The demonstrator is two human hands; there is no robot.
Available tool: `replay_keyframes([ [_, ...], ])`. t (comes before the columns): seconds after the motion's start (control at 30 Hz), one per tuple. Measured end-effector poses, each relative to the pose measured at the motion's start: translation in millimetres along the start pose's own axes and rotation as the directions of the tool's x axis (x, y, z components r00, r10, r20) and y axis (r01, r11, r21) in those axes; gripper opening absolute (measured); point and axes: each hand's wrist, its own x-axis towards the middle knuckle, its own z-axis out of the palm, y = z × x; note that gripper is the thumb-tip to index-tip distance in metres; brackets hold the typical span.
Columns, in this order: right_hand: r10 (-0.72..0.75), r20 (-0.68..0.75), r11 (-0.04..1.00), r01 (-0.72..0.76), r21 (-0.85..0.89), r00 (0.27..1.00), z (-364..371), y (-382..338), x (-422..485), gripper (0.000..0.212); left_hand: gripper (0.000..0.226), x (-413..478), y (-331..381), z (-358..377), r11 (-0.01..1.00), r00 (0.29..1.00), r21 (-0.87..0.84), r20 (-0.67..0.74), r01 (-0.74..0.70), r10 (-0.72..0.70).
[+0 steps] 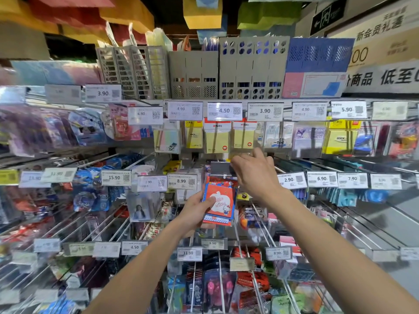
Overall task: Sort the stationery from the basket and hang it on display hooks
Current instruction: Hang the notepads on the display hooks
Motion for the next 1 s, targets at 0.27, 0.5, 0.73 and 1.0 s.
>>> replay_keyframes([
  [0.27, 0.010, 0.027, 1.000, -0.011, 0.008, 1.000, 1.3, 0.8, 0.6, 0.031, 0.020, 9.5, -6.8, 2.5, 1.000, 0.998, -0.009, -0.061, -0.004, 0.004],
  [0.5, 0.018, 0.022, 1.000, -0.018, 0.013, 1.000, 4.0, 2.5, 0.2, 0.032, 0.018, 31.8, -5.0, 11.5, 0.997, 0.983, -0.031, -0.167, 0.066, -0.070],
  [0.73, 0.025, 0.020, 0.997, -0.027, 0.072, 0.999, 4.5, 3.3, -3.1, 0.033, 0.026, 38.6, -10.4, 6.7, 0.987, 0.976, 0.017, -0.154, 0.157, -0.153],
  [1.0, 0.042, 0.037, 0.989, -0.047, 0.137, 0.998, 5.9, 2.5, -6.0, 0.030, 0.078, 5.0, -24.5, -22.5, 0.937, 0.991, 0.321, -0.039, 0.135, -0.129],
])
